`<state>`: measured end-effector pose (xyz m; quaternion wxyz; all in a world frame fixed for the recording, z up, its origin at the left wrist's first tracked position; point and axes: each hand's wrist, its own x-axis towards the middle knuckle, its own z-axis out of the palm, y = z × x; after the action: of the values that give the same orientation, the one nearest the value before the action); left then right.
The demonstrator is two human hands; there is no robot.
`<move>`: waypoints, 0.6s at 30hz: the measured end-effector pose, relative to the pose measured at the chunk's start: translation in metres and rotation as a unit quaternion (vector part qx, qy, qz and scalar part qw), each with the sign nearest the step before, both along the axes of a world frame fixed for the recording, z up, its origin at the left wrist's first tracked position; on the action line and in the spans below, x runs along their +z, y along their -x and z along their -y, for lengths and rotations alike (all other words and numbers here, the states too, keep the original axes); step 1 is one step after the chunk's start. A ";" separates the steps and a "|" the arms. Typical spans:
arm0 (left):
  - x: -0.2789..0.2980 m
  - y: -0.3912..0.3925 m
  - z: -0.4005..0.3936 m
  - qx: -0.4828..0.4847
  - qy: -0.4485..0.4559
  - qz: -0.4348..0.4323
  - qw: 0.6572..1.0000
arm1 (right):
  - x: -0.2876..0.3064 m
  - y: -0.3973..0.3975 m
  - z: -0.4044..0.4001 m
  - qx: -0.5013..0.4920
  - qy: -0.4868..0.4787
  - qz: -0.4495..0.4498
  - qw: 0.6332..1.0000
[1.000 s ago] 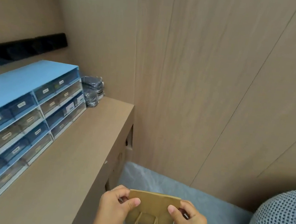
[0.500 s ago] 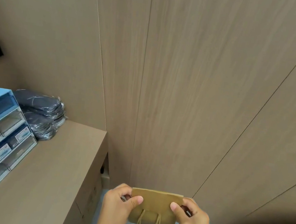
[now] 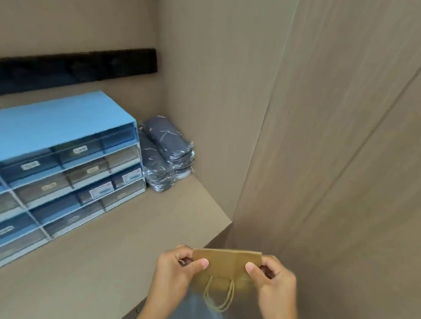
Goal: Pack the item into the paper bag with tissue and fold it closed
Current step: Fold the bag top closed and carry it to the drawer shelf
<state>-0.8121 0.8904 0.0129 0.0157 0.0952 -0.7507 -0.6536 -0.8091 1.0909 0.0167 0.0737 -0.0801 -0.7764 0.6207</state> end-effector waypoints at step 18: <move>-0.027 0.030 0.167 0.422 -0.010 0.051 0.905 | -0.064 0.183 0.237 0.406 -0.024 0.021 0.913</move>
<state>-0.8424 0.7231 -0.0142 0.2505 0.4366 -0.6335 -0.5877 -0.9921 0.8537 -0.0468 -0.1993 0.2309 -0.7580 0.5765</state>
